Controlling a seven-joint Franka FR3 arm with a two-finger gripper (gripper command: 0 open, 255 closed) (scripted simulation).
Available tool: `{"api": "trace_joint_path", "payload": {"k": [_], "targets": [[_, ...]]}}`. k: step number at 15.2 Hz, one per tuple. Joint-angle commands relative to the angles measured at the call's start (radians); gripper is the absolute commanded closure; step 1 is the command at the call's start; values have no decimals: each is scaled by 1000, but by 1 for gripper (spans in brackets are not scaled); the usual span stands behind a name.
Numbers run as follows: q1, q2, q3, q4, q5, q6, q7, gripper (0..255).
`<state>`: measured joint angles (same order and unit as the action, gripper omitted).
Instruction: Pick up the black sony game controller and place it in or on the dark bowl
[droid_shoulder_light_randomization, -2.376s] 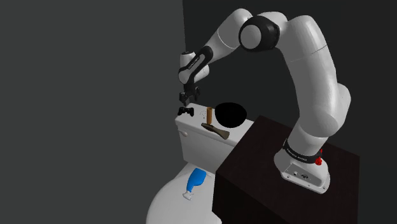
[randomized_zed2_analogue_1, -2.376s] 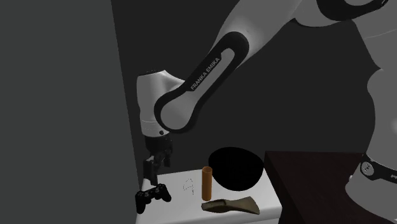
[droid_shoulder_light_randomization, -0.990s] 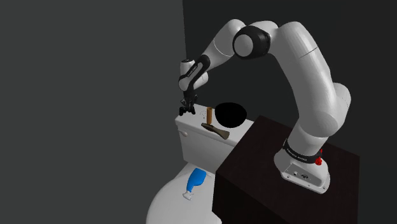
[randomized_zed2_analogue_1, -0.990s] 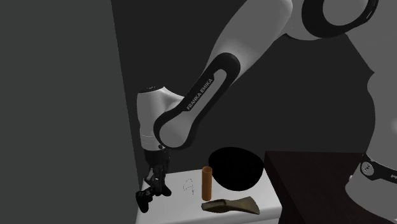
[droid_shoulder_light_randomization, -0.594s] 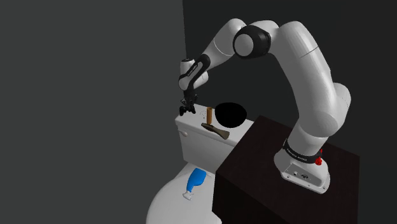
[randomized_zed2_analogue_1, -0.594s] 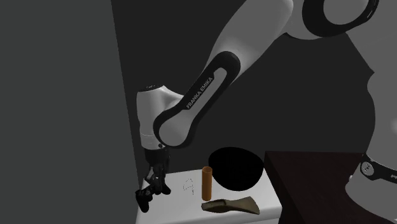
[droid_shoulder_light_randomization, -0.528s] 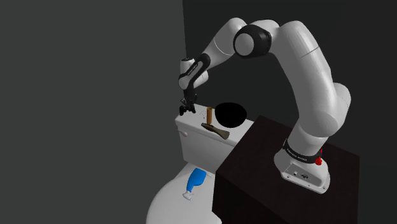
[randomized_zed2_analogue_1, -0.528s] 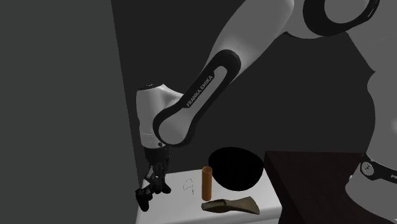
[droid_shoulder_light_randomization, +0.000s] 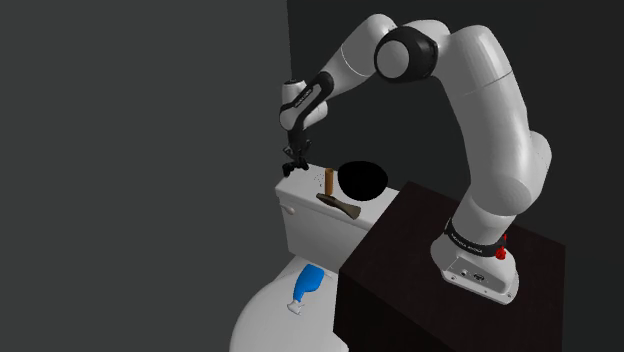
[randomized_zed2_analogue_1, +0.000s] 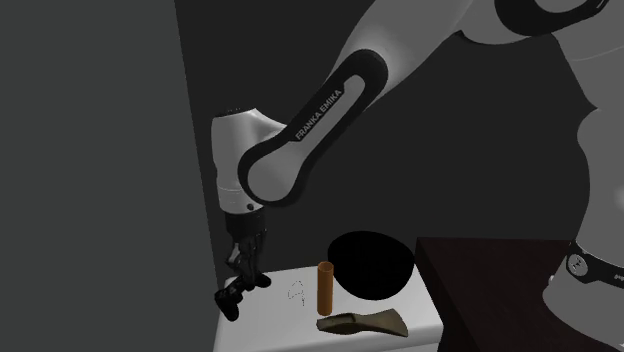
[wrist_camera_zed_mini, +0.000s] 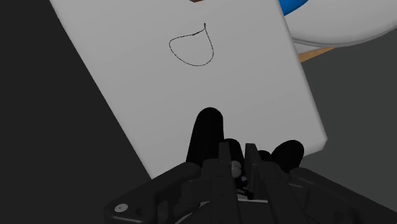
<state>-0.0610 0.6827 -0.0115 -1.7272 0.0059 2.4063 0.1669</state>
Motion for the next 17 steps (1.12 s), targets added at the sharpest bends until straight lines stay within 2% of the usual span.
{"api": "trace_joint_path", "payload": {"k": [1,7,8,14,17], "targets": [[0,-20,0,-3,0,-17,0,255],[1,-58,-1,-5,-1,-53,0,255],[1,-58,-1,-5,-1,-53,0,0],[-21,164,-3,203,-117,-126,-229,0],[-23,207,-5,231,-130,-118,-252,0]]}}
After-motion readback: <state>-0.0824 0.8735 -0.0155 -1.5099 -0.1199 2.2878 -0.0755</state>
